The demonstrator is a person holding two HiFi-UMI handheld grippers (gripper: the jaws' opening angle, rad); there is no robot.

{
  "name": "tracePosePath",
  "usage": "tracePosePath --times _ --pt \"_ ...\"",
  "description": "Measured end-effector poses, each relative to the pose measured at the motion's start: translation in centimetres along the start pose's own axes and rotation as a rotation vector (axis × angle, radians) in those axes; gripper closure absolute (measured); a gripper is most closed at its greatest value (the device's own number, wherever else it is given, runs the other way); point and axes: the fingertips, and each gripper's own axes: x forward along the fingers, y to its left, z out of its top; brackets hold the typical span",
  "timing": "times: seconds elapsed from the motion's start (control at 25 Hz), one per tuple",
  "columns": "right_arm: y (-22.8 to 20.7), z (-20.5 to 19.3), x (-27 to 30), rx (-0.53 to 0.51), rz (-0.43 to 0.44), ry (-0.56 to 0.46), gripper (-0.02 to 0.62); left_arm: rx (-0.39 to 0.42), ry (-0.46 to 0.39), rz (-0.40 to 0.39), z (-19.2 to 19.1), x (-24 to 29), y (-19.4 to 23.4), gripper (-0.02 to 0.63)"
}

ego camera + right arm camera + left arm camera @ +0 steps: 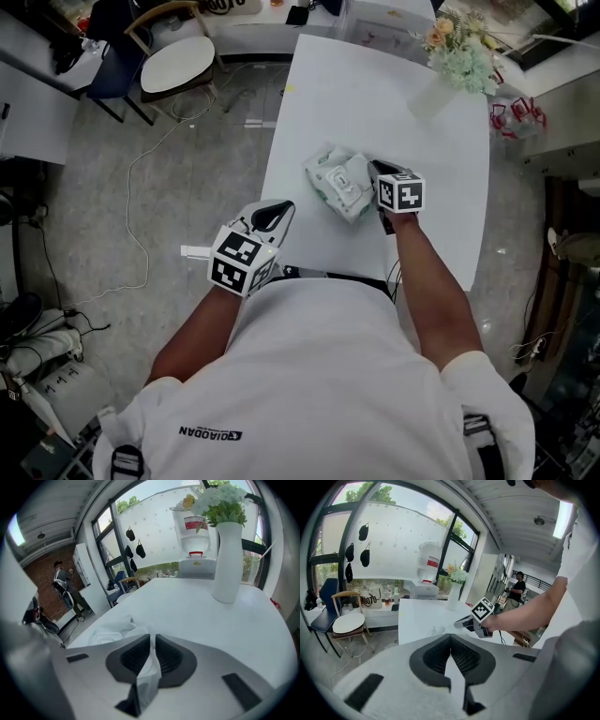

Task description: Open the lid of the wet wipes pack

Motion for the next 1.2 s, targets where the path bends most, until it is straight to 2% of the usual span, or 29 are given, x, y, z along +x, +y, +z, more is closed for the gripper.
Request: tracePosePath --times 0.16,0.2,0.28,0.68,0.88,1.2 --pt "-0.4 -0.8 1.1 0.004 0.011 0.033 0.548 -0.004 0.011 0.001 -0.3 0.0 -0.3 0.607" --pt "-0.5 -1.1 1.4 -0.001 0.012 0.046 0.574 -0.003 0.014 0.004 -0.4 -0.1 -0.3 0.607" --pt "-0.5 -1.7 1.9 -0.013 0.015 0.066 0.586 -0.005 0.019 0.013 -0.6 -0.2 -0.2 0.607" --pt "-0.4 -1.7 1.8 -0.036 0.006 0.061 0.588 -0.004 0.019 0.027 -1.0 -1.0 0.1 0.607" --pt "0.5 -0.2 -1.0 -0.062 -0.014 -0.012 0.588 0.012 0.003 0.010 -0.5 -1.0 0.0 0.607" --pt "4.3 2.7 -9.9 0.025 -0.002 -0.224 0.588 0.091 -0.055 -0.045 2.3 -0.4 -0.9 0.607"
